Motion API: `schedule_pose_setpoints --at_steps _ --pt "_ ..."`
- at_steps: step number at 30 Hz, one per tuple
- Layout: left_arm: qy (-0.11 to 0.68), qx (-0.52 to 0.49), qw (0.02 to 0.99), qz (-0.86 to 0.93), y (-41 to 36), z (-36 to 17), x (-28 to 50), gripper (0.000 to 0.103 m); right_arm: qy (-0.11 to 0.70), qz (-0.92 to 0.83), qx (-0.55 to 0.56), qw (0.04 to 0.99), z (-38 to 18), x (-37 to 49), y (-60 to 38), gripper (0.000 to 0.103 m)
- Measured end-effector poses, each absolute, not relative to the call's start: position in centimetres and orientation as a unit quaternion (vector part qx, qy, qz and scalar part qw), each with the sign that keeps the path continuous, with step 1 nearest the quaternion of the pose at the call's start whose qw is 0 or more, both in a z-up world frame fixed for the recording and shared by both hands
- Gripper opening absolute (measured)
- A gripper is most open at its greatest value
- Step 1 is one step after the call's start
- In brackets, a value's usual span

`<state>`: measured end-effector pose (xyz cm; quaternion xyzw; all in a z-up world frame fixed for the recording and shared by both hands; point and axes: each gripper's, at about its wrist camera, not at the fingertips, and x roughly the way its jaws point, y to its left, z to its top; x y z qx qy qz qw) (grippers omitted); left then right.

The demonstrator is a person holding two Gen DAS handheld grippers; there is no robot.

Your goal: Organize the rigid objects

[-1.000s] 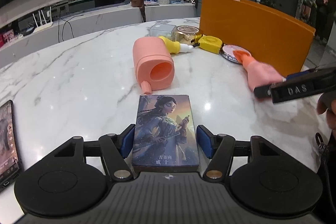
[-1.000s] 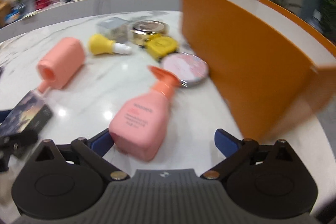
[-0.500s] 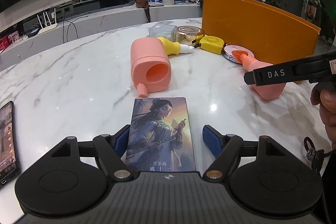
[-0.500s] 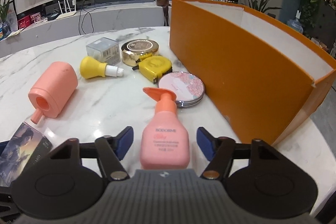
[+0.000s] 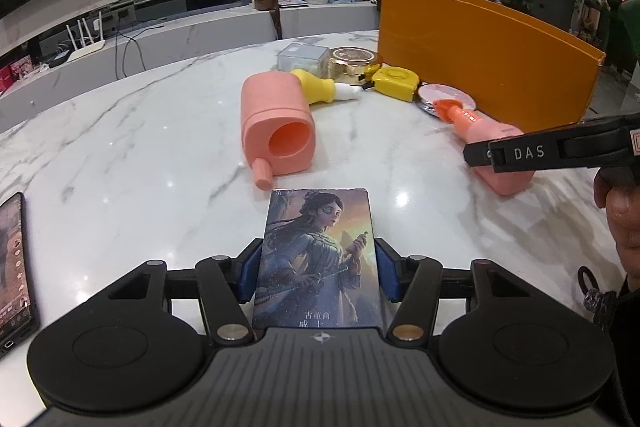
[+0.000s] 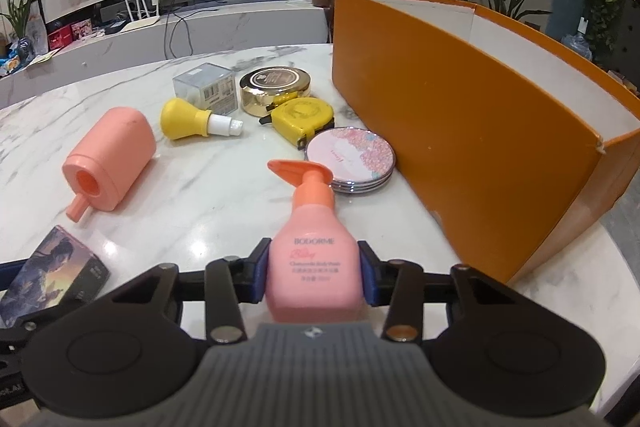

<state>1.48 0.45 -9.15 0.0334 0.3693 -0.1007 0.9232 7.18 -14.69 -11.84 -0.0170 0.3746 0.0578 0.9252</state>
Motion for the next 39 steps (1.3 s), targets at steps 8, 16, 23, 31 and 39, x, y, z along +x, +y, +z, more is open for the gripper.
schedule_pose_setpoints --at_steps 8,16,23,31,39 --pt "0.355 0.023 0.928 -0.116 -0.1 -6.9 1.9 0.065 0.368 0.086 0.003 0.926 -10.6 6.2 -15.3 0.043" --pt "0.330 0.024 0.934 -0.138 -1.7 -3.4 3.3 0.065 0.339 0.107 0.012 0.934 -7.7 5.5 -16.4 0.043" --pt "0.317 0.025 0.935 -0.156 -3.9 -1.4 4.9 0.065 0.321 0.109 0.009 0.941 -5.9 5.6 -18.2 0.043" --pt "0.300 0.040 0.937 -0.175 -6.3 0.9 7.5 0.065 0.281 0.109 0.010 0.953 -2.3 6.8 -21.0 0.044" --pt "0.295 0.034 0.934 -0.200 -8.4 2.4 10.0 0.065 0.259 0.084 0.023 0.962 0.5 9.2 -25.0 0.044"
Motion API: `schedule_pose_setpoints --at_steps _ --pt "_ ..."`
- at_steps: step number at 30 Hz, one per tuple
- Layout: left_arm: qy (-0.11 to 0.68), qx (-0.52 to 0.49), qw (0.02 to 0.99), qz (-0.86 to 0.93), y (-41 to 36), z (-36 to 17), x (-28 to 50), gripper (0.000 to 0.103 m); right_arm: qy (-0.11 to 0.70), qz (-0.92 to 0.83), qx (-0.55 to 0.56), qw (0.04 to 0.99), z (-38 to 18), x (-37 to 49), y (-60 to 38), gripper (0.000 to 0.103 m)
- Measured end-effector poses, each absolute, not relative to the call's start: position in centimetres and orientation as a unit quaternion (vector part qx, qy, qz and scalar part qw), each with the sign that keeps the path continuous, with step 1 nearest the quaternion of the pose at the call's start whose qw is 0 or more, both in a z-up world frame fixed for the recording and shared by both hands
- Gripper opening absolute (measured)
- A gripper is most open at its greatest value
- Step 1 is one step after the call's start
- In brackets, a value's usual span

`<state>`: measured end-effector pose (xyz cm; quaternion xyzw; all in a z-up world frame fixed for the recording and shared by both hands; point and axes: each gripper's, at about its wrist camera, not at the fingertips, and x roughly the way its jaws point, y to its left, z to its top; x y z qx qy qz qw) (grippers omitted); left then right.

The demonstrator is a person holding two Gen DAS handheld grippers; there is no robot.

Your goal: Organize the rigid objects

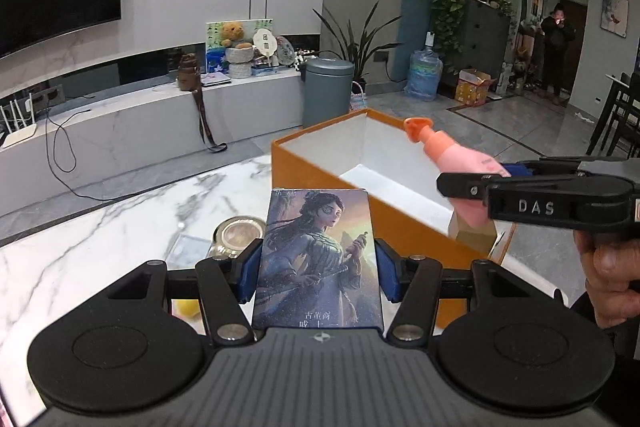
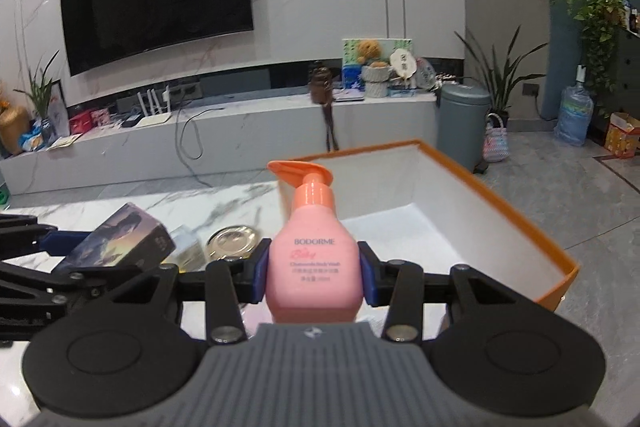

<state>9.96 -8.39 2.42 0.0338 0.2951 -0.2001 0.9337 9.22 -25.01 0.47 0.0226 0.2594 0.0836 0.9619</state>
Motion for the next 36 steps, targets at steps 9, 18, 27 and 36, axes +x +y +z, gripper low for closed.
schedule_pose_setpoints --at_steps 9,18,27,36 --pt "0.288 0.054 0.930 -0.223 -11.3 3.3 11.6 0.065 0.259 0.056 0.025 0.964 1.9 11.5 -28.6 0.044" --pt "0.300 0.045 0.919 -0.252 -14.7 3.6 14.1 0.065 0.275 0.051 0.035 0.959 1.7 13.3 -31.0 0.044" --pt "0.314 0.027 0.917 -0.245 -17.6 3.7 16.0 0.065 0.290 0.042 0.037 0.955 1.1 14.5 -32.9 0.044" --pt "0.338 0.072 0.912 -0.220 -20.5 2.8 18.7 0.065 0.318 0.030 0.010 0.948 -0.4 16.9 -34.2 0.044"
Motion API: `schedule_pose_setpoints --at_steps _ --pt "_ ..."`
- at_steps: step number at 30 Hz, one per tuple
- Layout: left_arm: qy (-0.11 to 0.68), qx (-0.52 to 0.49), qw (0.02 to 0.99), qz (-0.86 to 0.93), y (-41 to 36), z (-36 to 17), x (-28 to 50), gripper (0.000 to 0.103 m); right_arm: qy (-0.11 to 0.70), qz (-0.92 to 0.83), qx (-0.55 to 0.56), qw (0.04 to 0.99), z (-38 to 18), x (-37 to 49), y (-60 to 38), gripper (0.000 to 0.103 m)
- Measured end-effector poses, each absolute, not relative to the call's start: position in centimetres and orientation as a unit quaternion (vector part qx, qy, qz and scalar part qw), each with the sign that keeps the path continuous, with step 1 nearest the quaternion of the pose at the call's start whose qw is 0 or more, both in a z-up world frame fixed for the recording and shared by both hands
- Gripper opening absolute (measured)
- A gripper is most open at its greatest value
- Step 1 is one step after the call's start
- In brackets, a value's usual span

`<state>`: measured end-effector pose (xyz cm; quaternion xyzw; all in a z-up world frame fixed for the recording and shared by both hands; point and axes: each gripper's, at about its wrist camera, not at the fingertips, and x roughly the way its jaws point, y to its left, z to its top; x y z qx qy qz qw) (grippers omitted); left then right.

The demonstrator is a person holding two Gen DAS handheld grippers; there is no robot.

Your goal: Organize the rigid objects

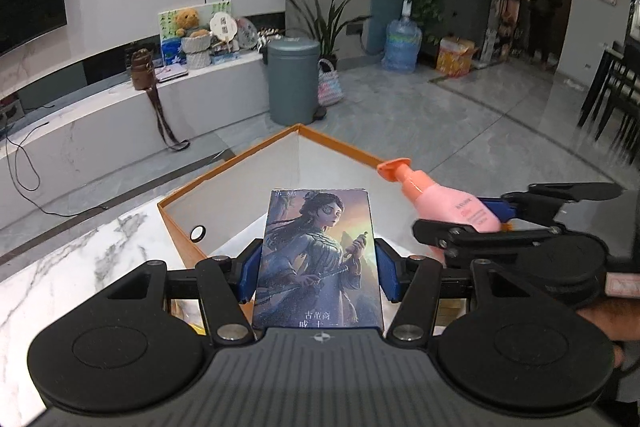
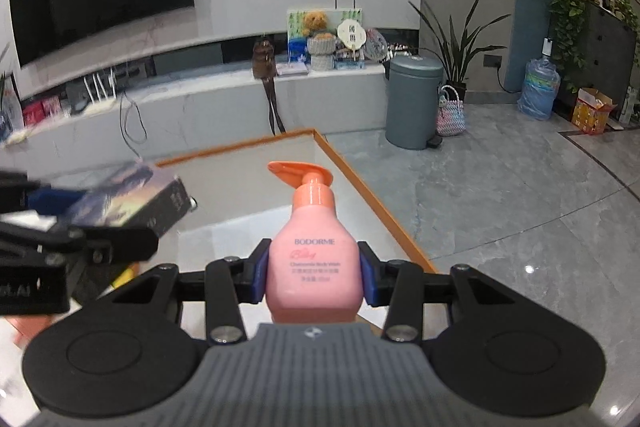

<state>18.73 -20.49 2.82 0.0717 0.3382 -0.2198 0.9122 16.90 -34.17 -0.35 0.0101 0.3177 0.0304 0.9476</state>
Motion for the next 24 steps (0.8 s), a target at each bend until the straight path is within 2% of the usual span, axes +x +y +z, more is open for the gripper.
schedule_pose_setpoints --at_steps 9,24 --pt "0.394 0.052 0.902 -0.169 -22.4 0.7 23.1 0.065 0.367 0.059 -0.053 0.927 -2.3 20.1 -34.3 0.043" --pt "0.475 0.093 0.866 -0.128 -25.8 -2.2 25.9 0.065 0.445 0.076 -0.128 0.883 -5.9 24.7 -34.6 0.043"
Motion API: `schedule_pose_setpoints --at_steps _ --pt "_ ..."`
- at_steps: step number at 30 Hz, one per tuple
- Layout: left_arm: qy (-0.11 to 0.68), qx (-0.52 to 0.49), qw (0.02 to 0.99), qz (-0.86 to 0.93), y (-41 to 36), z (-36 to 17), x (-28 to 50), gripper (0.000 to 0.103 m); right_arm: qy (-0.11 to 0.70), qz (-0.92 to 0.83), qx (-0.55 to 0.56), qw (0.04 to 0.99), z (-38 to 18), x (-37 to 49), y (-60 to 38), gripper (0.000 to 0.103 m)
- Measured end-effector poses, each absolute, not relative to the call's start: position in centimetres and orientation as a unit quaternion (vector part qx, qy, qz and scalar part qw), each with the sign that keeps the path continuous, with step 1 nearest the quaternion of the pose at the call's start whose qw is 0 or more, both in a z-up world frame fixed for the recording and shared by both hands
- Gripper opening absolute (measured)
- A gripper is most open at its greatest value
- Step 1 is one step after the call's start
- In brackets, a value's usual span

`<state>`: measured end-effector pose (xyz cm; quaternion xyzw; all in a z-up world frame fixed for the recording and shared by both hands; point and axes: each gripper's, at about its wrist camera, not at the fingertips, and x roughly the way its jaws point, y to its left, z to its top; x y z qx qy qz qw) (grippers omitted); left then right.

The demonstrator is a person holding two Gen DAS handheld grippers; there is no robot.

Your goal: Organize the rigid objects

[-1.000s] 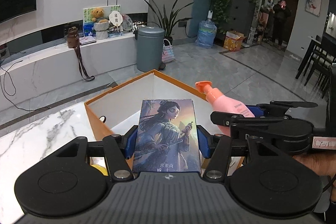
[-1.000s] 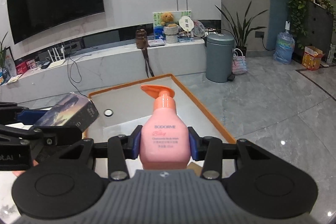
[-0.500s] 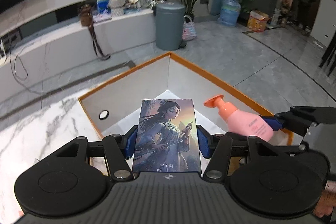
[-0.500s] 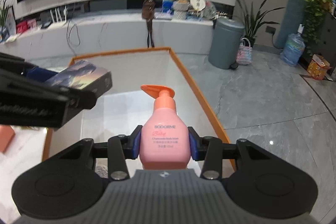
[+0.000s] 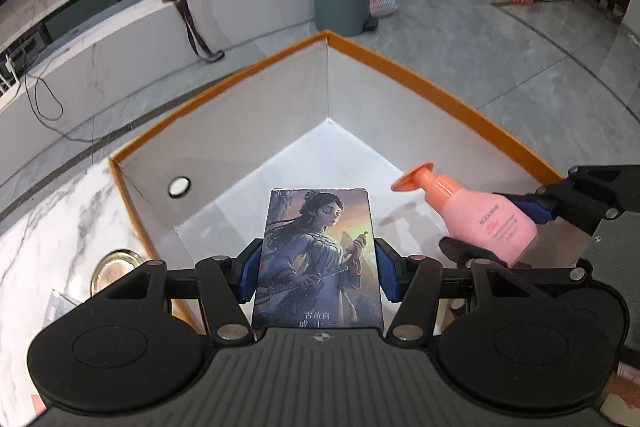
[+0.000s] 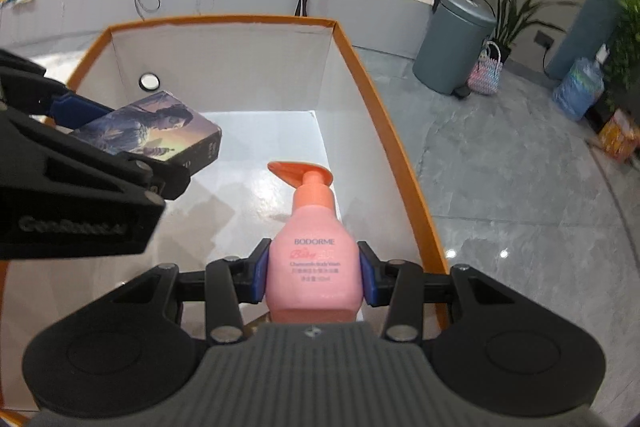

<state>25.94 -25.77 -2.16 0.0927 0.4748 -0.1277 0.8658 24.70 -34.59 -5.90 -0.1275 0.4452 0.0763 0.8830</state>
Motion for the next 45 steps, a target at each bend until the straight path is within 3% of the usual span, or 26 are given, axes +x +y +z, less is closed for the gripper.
schedule_pose_setpoints --at_steps 28,33,37,45 --pt "0.529 0.106 0.836 -0.098 -27.2 -4.8 28.0 0.066 0.505 0.135 -0.186 0.832 -7.4 27.8 -33.2 0.042" --pt "0.530 0.090 0.836 -0.107 -27.0 -4.4 27.9 0.070 0.506 0.135 -0.172 0.834 -7.1 27.9 -33.9 0.043" --pt "0.527 0.059 0.839 -0.124 -26.7 -3.5 27.7 0.084 0.509 0.151 -0.152 0.834 -6.6 27.6 -34.2 0.056" --pt "0.512 0.060 0.847 -0.129 -26.4 -1.8 27.0 0.085 0.497 0.142 -0.164 0.840 -4.8 26.9 -34.0 0.062"
